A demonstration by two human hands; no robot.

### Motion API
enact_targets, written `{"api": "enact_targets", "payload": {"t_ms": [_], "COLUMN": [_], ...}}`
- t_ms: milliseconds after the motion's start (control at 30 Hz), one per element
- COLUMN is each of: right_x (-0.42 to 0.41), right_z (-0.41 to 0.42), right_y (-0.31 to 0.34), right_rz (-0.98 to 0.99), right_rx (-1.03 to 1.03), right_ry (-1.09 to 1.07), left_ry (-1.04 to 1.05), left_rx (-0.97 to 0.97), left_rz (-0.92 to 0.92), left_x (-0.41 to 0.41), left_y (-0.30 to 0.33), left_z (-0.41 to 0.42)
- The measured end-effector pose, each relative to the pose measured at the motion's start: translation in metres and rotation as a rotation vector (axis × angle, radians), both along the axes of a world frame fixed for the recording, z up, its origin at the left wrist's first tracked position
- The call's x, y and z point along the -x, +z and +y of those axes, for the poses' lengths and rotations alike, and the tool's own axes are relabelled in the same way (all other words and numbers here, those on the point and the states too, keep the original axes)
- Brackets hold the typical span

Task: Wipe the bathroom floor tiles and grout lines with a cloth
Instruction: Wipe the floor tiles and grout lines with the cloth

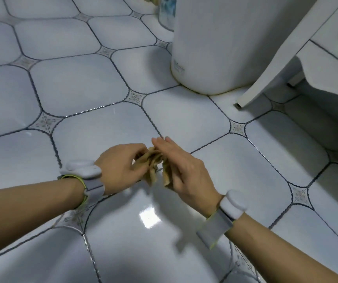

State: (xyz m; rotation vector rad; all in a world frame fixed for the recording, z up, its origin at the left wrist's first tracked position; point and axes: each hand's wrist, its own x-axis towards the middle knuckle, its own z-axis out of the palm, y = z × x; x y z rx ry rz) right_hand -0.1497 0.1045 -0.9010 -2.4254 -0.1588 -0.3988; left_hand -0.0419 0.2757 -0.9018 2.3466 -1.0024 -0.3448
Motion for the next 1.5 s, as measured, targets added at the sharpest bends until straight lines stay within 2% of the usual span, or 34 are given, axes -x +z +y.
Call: {"api": "enact_targets", "payload": {"t_ms": [133,267,333,467,533,600,700,833,900,1000,1067,1200,1233,1400,1500], "right_x": [-0.017,-0.017,-0.013,-0.007,-0.006,-0.006,-0.004,0.003,0.013,0.034,0.055,0.09,0.086,0.029,0.018], "right_z": [-0.007,-0.018,-0.023,-0.024,-0.024,-0.026,-0.042,-0.086,-0.103,-0.088,-0.06,-0.02,-0.023,-0.031,0.014], "right_y": [0.027,0.039,0.038,0.031,0.026,0.023,0.02,0.008,-0.008,-0.042,-0.058,-0.074,-0.078,-0.093,-0.099], "right_rz": [-0.136,-0.171,-0.121,0.151,0.172,0.111,0.023,0.047,0.163,0.432,0.394,0.327,0.316,0.174,0.135], "right_rx": [0.01,-0.03,-0.099,-0.223,-0.214,-0.238,-0.208,0.013,0.138,0.322,0.369,0.383,0.405,0.312,0.231], "right_ry": [-0.034,-0.134,-0.177,-0.245,-0.227,-0.225,-0.334,-0.632,-0.715,-0.731,-0.628,-0.09,-0.023,-0.179,-0.115], "left_ry": [0.13,0.142,0.113,-0.037,-0.089,-0.097,-0.045,-0.027,-0.079,-0.144,-0.18,-0.238,-0.253,-0.23,-0.082], "left_rx": [0.14,0.317,0.382,0.452,0.486,0.502,0.398,0.002,-0.161,-0.332,-0.396,-0.454,-0.473,-0.398,-0.325], "left_rz": [0.003,0.026,0.004,-0.008,0.0,0.01,0.014,-0.03,-0.041,-0.03,-0.021,-0.035,-0.043,-0.038,0.001], "left_x": [-0.017,-0.024,-0.022,-0.014,-0.01,-0.008,-0.01,-0.018,-0.018,-0.015,-0.01,0.004,0.008,0.014,0.016], "left_y": [0.031,0.053,0.061,0.071,0.072,0.07,0.057,0.024,0.01,-0.008,-0.018,-0.039,-0.044,-0.052,-0.051], "left_z": [-0.013,-0.027,-0.032,-0.043,-0.047,-0.049,-0.047,-0.026,-0.014,-0.001,0.003,0.011,0.015,0.058,0.105]}}
